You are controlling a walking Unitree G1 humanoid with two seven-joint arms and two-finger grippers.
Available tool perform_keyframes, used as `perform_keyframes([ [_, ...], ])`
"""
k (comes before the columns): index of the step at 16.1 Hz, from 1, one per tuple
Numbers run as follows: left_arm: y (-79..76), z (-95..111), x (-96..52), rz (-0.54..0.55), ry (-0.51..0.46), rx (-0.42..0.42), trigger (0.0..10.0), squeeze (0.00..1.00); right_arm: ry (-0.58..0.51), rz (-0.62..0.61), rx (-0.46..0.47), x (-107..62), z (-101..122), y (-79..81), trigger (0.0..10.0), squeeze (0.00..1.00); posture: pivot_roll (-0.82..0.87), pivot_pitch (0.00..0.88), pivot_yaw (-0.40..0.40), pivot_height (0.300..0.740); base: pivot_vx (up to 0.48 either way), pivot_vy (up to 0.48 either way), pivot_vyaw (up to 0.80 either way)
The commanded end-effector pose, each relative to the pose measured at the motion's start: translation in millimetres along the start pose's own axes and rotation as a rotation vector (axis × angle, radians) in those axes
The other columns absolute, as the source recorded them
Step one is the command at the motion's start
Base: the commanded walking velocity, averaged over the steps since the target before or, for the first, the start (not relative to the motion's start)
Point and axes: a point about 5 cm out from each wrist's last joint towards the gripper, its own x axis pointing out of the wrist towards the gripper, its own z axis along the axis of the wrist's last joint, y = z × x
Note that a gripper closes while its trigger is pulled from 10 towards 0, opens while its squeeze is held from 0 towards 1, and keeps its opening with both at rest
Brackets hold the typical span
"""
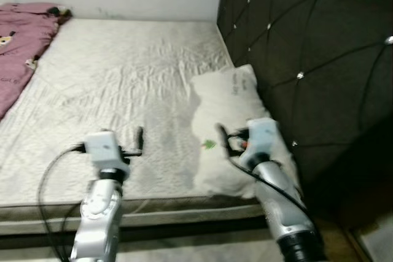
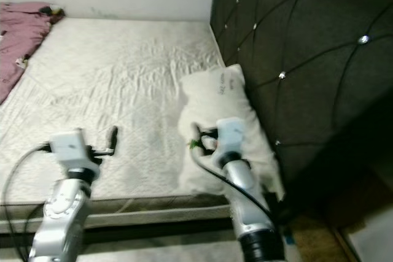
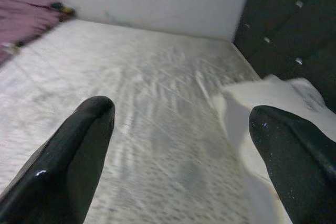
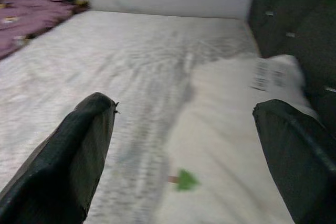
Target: Clean up the room
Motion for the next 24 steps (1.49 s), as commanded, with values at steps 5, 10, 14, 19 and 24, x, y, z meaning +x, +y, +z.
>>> perform_keyframes([
  [5,-13.5,0.5,1.0,-0.041,-0.001,0.001,10.0,0.0,0.012,-0.022,-0.009,-2.7,-1.9,-10.3,10.0,0.0,0.04,0.079,-0.023,0.74,0.0,0.48,0.0],
  [10,-11.2,-0.3,-0.2,-0.026,0.01,0.004,10.0,0.0,0.023,-0.02,-0.024,-0.8,-4.0,-10.0,10.0,0.0,0.04,0.082,-0.025,0.74,0.0,0.48,0.0],
  [14,-12.3,3.5,-3.0,-0.042,-0.031,0.024,10.0,0.0,0.028,-0.012,-0.021,-1.3,-6.4,-7.8,10.0,0.0,0.06,0.077,-0.032,0.74,0.0,0.36,0.0],
  [19,-13.8,6.4,-3.8,-0.087,-0.046,0.041,10.0,0.0,0.031,-0.011,-0.024,-0.6,-8.2,-8.7,10.0,0.0,0.07,0.073,-0.035,0.74,0.0,0.0,0.0],
  [24,-14.1,8.6,-6.4,-0.106,-0.057,0.023,10.0,0.0,0.024,-0.003,-0.026,4.0,-5.7,-6.0,10.0,0.0,0.08,0.079,-0.036,0.74,0.167,0.0,0.0],
])
